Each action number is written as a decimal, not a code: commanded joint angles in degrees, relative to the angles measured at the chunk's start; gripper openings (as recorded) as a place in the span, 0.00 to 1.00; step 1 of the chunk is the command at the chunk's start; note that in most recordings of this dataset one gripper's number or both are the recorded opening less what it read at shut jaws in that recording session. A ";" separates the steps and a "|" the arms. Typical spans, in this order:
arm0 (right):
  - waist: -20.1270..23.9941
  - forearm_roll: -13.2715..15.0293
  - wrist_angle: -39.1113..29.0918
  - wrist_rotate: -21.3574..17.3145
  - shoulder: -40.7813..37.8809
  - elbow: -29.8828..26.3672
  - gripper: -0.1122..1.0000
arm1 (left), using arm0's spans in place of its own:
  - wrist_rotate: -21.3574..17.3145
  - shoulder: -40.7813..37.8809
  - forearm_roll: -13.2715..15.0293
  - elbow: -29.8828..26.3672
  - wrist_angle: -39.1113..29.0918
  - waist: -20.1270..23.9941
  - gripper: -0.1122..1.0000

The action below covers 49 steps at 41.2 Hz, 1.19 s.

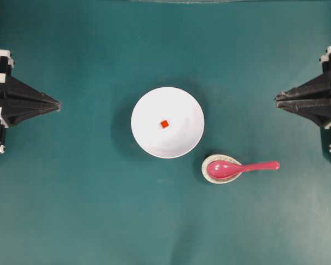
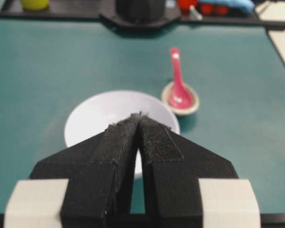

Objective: Grip the spoon and scoop the red block from the bowl with right arm.
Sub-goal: 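Move the right gripper toward the pink spoon handle in the spoon rest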

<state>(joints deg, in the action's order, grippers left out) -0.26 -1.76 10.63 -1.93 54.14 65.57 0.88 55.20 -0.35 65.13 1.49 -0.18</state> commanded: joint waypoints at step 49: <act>8.96 -5.89 6.86 -2.46 -18.72 6.24 0.55 | -0.70 -0.26 -0.09 -1.49 -0.79 -0.09 0.10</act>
<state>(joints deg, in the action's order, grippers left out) 7.29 -7.38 14.33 -4.48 37.44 71.28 0.26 55.28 -0.35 65.04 0.44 -0.18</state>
